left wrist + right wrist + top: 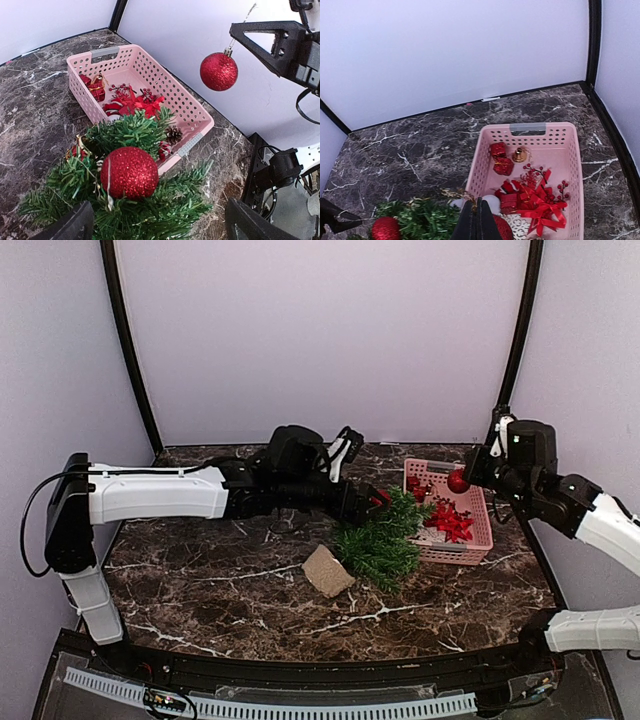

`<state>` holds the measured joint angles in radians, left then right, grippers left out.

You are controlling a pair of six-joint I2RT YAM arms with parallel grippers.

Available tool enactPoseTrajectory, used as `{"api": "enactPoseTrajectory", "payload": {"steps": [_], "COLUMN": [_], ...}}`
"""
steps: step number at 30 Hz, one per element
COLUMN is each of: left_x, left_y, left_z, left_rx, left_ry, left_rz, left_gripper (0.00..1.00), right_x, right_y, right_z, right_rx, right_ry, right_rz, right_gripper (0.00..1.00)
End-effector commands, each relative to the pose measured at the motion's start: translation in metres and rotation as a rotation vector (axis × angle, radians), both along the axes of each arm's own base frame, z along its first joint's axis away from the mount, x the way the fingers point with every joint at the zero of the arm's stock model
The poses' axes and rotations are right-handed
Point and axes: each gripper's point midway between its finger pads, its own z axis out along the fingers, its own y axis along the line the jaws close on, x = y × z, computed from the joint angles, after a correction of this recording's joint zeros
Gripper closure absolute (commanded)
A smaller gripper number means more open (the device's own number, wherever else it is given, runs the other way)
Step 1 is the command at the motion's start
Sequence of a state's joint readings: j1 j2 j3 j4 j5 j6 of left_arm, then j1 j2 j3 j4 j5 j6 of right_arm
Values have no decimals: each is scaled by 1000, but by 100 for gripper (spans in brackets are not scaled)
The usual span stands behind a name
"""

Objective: Decorate the small christmas tree
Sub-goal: Place the ornament ball in the bin.

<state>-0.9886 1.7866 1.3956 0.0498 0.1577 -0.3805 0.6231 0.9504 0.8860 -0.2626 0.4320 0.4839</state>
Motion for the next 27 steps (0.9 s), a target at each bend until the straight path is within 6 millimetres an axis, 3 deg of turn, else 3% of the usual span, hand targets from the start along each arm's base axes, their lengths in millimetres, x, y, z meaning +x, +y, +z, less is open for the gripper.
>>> {"api": "enactPoseTrajectory", "payload": {"steps": [1, 9, 11, 14, 22, 27], "left_x": [5, -4, -8, -11, -10, -7], "left_y": [-1, 12, 12, 12, 11, 17], "left_z": [4, -27, -31, -37, -36, -36], "left_rx": [15, 90, 86, 90, 83, 101], "left_ry": [-3, 90, 112, 135, 141, 130], "left_rz": [-1, 20, 6, 1, 10, 33], "left_gripper": [6, 5, 9, 25, 52, 73], "right_x": [13, 35, 35, 36, 33, 32], "right_y": [-17, -43, -43, -42, -44, -43], "right_z": [-29, -92, -106, -125, -169, -186], "right_rx": [43, 2, -1, -8, -12, 2], "right_ry": [83, 233, 264, 304, 388, 424], "right_rz": [17, -42, -40, -36, -64, -60], "right_gripper": [100, 100, 100, 100, 100, 100]}}
